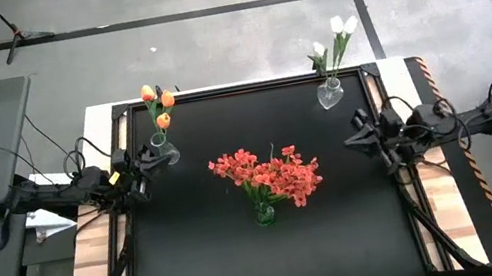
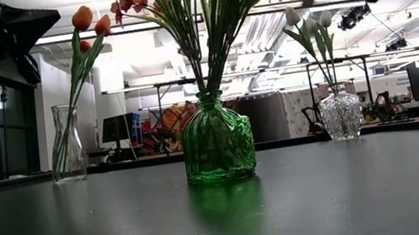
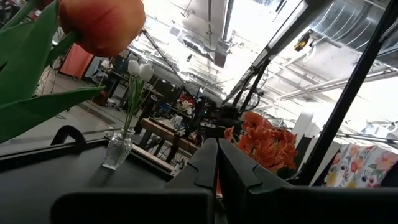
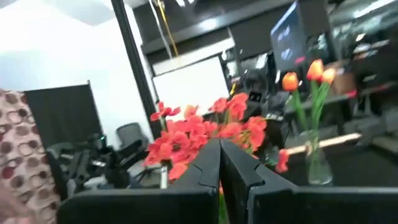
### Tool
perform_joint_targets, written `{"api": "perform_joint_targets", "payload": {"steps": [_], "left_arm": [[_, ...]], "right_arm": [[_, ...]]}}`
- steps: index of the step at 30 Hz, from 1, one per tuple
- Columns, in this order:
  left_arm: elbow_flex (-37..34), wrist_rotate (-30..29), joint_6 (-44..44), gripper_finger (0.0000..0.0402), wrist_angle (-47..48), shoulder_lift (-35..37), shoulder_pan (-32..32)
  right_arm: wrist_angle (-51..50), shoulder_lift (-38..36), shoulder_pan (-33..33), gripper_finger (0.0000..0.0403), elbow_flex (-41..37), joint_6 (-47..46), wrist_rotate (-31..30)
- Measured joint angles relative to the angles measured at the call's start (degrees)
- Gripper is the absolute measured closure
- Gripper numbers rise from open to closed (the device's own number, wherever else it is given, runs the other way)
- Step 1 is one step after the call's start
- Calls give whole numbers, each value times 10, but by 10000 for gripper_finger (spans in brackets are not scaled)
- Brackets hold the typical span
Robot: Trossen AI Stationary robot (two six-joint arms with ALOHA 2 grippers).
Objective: Sort flowers into vase by color
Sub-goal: Return to Home Position
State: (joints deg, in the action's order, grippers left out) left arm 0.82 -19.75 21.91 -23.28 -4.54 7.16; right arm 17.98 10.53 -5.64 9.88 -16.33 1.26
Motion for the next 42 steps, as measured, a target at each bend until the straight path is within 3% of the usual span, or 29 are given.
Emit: {"api": "perform_joint_targets", "payload": {"steps": [7, 10, 18, 22, 34, 42], "left_arm": [[0, 0, 0, 402, 0, 0, 0], [0, 0, 0, 402, 0, 0, 0], [1, 1, 0, 402, 14, -1, 0], [1, 1, 0, 402, 13, -1, 0], [1, 0, 0, 402, 14, -1, 0], [0, 0, 0, 402, 15, -1, 0]], "right_arm": [[-69, -106, 38, 403, -24, 18, 20], [-83, -100, 39, 403, -27, 25, 24], [7, -98, 36, 403, -93, 17, 25], [22, -100, 36, 403, -93, 61, 23], [-170, -99, 36, 403, -93, 33, 9], [-176, -90, 36, 403, -92, 33, 7]]}}
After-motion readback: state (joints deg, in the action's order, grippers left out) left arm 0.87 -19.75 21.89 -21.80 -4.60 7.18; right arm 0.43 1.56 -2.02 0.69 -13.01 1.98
